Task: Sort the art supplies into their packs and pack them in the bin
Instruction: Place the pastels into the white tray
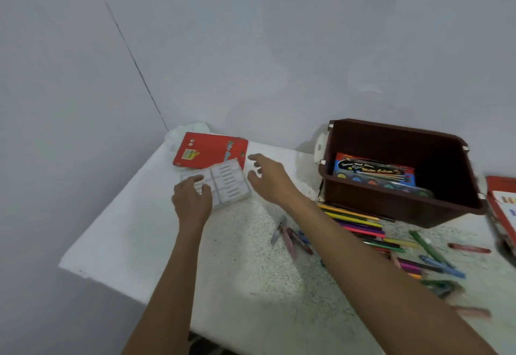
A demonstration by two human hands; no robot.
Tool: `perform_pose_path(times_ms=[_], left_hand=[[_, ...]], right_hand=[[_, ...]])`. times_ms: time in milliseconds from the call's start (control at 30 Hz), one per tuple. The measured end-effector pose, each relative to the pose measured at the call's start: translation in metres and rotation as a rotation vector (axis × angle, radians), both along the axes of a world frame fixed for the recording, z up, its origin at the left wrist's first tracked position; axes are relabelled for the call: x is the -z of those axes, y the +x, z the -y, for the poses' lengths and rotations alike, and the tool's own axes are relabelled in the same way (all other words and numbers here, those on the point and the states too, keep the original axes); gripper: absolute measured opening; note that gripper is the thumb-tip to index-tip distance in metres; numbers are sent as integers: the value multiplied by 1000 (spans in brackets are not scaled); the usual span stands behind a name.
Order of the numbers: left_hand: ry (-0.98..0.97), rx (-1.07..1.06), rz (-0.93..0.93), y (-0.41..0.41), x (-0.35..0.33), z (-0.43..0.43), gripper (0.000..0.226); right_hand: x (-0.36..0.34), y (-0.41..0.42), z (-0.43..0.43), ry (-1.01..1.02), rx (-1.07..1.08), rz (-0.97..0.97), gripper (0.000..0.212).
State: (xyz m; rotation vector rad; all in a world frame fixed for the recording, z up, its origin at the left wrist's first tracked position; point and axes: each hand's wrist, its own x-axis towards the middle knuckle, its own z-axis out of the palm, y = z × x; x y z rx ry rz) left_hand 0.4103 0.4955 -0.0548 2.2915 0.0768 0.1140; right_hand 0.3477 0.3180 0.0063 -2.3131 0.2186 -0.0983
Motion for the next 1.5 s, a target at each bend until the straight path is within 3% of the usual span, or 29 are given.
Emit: perform_pose_path(times_ms=[133,233,333,500,633,800,933,1100,1167,1267,1367,1500], left_hand=[[-28,-12,-222,-5,17,-21,45],[-81,39,-230,-8,20,-21,47],[-97,31,-233,-12,19,-20,48],[-149,-1,-220,-28,12,-19,52],[-173,45,-223,-54,4,-9,47],[-234,246,-301,-93,5,7,40],[-196,416,-300,-122,2,24,37],[-118,594,-263,-141,-6,39,35],[-121,673,-262,-145,-8,50,33],[-109,854,-296,-152,-17,74,28],[-116,1000,-388,-161,-19,95,22],[-103,1091,-469,-170,-14,104,25]], right_hand=[[14,-2,-27,177,-36,-285,47],[28,-1,-32,175,-64,-294,30],[35,-6,-32,243,-20,-271,34],[43,-28,-16,257,193,-126,41],[41,-56,3,435,313,24,31],[28,-116,27,670,398,181,31],[30,-158,37,686,361,259,34],[41,-197,42,873,454,351,18],[40,-210,48,927,466,357,39],[42,-230,66,867,495,341,62],[35,-250,78,726,513,343,46],[26,-263,85,638,538,386,44]])
